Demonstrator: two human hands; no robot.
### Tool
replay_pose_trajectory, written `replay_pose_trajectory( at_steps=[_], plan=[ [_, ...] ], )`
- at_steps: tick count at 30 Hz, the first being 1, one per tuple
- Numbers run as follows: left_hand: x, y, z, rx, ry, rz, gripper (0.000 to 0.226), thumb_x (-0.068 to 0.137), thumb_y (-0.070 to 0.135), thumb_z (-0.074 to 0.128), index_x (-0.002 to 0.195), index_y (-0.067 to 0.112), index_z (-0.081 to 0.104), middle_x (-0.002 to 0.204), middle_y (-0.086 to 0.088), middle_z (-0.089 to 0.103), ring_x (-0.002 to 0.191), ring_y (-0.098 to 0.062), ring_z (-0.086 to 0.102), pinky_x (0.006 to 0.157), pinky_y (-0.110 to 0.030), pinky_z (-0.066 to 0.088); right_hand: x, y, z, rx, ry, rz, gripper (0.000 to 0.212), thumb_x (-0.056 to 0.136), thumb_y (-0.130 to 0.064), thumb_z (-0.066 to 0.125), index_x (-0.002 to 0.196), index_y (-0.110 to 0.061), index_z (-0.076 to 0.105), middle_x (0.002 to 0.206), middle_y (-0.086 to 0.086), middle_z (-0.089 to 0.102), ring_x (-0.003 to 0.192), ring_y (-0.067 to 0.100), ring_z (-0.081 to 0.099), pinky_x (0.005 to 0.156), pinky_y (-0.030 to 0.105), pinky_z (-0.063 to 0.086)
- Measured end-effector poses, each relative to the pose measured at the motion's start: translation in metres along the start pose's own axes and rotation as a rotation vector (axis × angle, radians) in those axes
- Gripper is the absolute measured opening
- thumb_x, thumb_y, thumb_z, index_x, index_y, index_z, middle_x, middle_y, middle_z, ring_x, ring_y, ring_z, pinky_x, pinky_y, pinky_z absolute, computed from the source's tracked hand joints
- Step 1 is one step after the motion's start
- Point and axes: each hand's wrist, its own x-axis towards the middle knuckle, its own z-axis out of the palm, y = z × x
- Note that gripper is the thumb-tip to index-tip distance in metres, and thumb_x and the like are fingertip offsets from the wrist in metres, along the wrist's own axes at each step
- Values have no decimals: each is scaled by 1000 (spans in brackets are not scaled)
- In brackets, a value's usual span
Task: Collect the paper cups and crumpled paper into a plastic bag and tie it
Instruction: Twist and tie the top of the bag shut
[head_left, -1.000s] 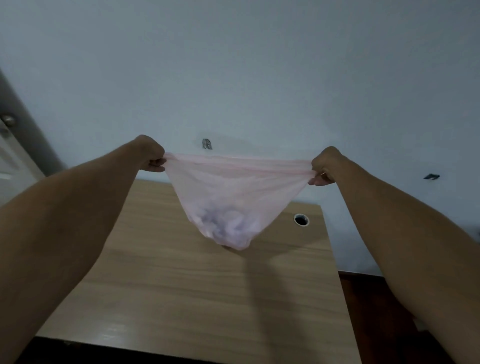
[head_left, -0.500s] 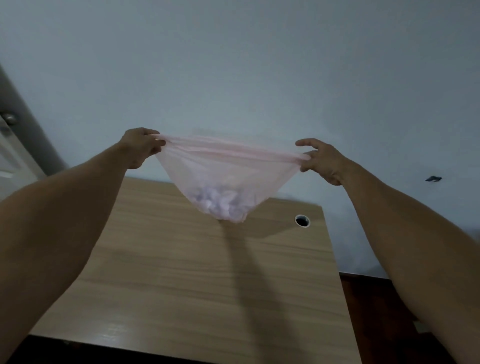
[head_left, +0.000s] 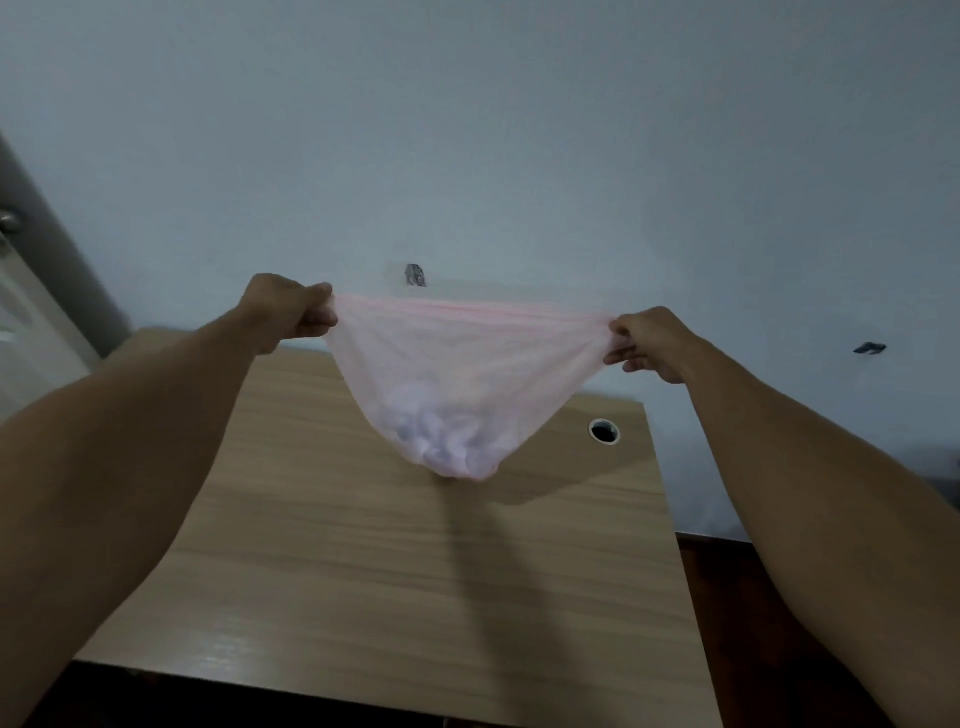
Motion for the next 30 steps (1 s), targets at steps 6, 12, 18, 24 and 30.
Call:
replay_pose_trajectory(
  at_steps=[6, 12, 18, 24, 30],
  plan=[
    [5, -31, 26, 170, 176, -203, 22, 91, 8, 73, 74, 1, 60, 68, -14, 64, 43, -19, 60, 58, -32, 61, -10, 20, 24, -89, 65, 239, 19, 85, -6, 48, 103, -2, 55, 90, 20, 63, 62, 30, 69, 48, 26, 38],
    [-24, -52, 87, 567, 277, 389, 62, 93, 42, 65, 140, 5, 48, 152, -20, 39, 133, -38, 48, 110, -47, 40, -6, 31, 45, -93, 77, 278, 25, 78, -2, 42, 98, 2, 58, 83, 24, 68, 51, 28, 67, 53, 27, 40],
    [-44, -95, 147, 1186, -322, 820, 71, 99, 55, 46, 158, 20, 28, 161, -4, 38, 155, -23, 20, 124, -52, -5, -12, 31, 50, -95, 48, 280, 27, 81, -6, 44, 102, 1, 61, 78, 20, 68, 52, 26, 67, 57, 28, 48],
    [-39, -85, 148, 1008, -308, 797, 26, 108, 33, 36, 102, 13, 51, 97, -6, 57, 96, -33, 60, 90, -42, 33, -3, 44, 53, -481, 243, 149, 30, 91, -30, 55, 110, -6, 58, 124, 20, 62, 93, 33, 65, 82, 39, 51],
    [-35, -67, 157, 1001, -374, 674, 37, 105, 32, 26, 84, 12, 48, 88, -5, 52, 92, -28, 53, 96, -44, 34, -13, 35, 125, -862, -54, -681, 51, 96, -24, 51, 146, -20, 45, 146, 6, 52, 135, 29, 43, 110, 44, 26]
  ],
)
